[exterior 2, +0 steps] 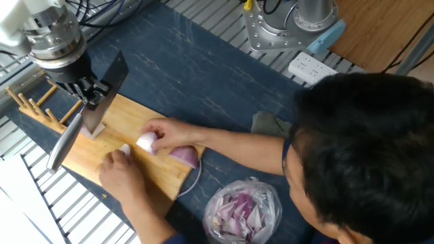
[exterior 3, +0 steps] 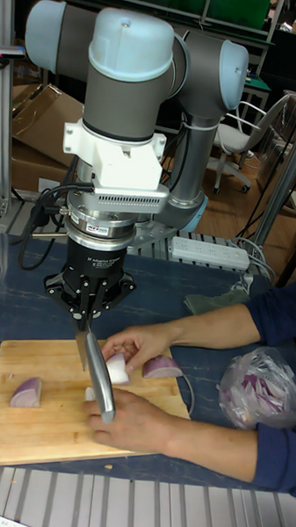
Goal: Chop the onions
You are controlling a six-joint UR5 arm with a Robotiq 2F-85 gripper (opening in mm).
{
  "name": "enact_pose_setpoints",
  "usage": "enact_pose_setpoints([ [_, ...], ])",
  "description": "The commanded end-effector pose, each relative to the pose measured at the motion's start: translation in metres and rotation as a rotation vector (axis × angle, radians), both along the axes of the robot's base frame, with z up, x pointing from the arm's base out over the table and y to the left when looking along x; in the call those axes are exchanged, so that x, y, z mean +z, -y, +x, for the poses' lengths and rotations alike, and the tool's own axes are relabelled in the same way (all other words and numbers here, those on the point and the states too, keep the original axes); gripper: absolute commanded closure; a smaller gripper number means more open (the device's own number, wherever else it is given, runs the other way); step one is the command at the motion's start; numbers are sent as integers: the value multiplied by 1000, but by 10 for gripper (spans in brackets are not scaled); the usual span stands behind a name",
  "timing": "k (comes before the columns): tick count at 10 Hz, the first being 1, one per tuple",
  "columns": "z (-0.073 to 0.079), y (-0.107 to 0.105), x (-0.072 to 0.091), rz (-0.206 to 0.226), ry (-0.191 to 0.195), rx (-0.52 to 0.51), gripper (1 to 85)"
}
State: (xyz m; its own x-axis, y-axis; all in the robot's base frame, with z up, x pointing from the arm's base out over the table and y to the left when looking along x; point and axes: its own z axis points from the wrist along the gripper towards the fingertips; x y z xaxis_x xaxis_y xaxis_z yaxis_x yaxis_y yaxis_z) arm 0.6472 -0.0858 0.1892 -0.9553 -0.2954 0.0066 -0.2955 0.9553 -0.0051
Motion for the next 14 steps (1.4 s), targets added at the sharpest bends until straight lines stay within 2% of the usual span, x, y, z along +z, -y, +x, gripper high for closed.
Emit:
enact_pose_setpoints([
  [1, 2, -3, 1, 13, 5, -2, 840],
  [14, 3, -1, 0, 12, 8, -8, 840],
])
